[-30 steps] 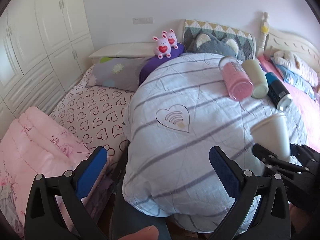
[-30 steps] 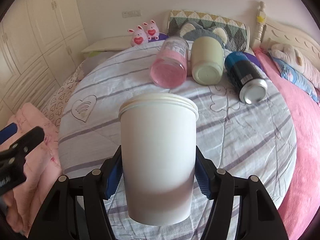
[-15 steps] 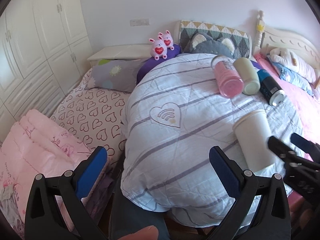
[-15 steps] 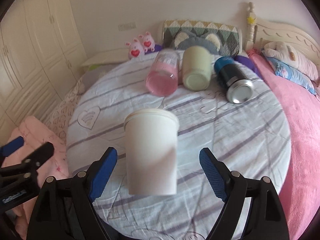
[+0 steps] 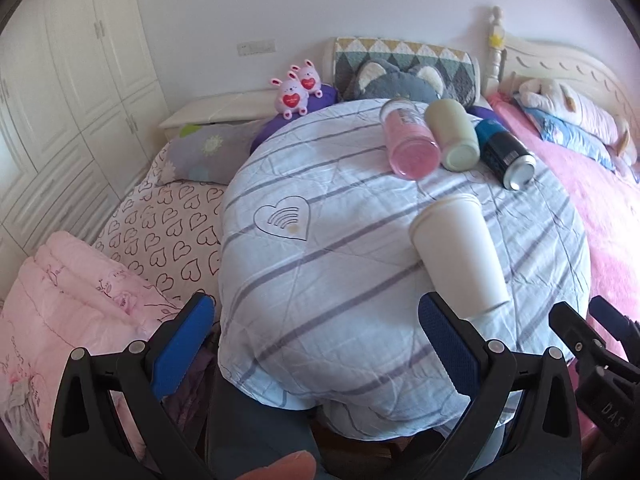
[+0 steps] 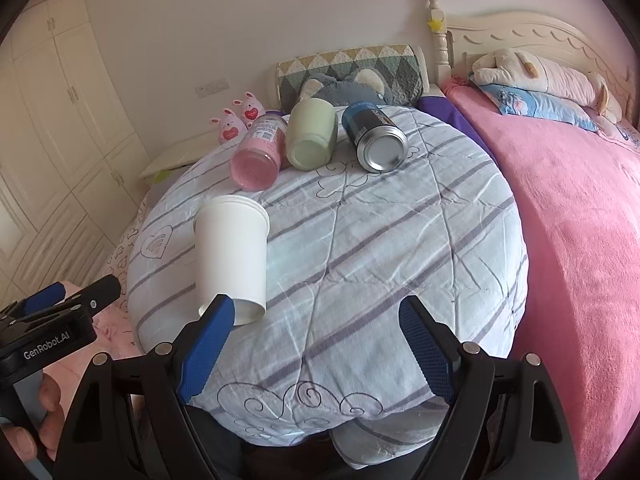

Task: Flip cup upright
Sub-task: 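Carry the white paper cup with the right gripper toward the left gripper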

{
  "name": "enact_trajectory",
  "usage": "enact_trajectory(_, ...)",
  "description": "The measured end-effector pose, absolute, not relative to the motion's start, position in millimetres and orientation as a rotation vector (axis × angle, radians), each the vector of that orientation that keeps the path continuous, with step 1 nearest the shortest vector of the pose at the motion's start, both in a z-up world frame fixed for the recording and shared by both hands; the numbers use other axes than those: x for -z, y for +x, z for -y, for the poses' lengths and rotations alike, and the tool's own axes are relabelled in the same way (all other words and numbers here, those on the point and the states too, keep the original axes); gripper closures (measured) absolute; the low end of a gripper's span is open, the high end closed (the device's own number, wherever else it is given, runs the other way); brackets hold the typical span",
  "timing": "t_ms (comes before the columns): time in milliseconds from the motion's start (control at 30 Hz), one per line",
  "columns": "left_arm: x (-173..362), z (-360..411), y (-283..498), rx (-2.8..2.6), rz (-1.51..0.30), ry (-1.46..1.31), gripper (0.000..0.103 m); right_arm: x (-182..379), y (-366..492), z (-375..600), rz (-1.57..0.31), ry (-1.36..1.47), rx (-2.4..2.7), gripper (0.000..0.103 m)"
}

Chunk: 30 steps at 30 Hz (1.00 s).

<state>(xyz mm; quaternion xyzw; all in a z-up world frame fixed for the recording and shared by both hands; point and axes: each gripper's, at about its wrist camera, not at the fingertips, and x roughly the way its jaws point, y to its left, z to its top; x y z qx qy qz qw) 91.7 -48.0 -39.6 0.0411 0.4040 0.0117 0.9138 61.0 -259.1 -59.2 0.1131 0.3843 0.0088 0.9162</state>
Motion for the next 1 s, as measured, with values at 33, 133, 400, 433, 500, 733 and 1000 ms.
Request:
enact_trajectory(33,39,50,90,-0.022,-0.83,0.089,0.0,58,60,258,-0.785,0.226,-0.015,0.018)
enact_trajectory(133,37,56,86,-0.016,-0.828,0.099,0.0,54,53,260,-0.766,0.208,-0.009,0.018)
enact_trajectory(400,36,70,79,0.005,-0.824,0.123,0.0,54,45,271,-0.75,0.223,0.011,0.017)
enact_trajectory(433,36,71,78,0.006,-0.824,0.126,0.0,54,44,273,-0.75,0.226,0.012,0.018)
enact_trajectory(500,36,74,78,0.006,-0.824,0.131,0.0,55,43,277,-0.752,0.232,0.017,0.017)
enact_trajectory(733,40,89,84,0.045,-0.853,0.119,0.0,63,40,295,-0.757,0.259,0.037,0.017)
enact_trajectory(1000,51,119,121,0.089,-0.91,0.105,0.0,74,40,319,-0.765,0.299,0.073,0.017)
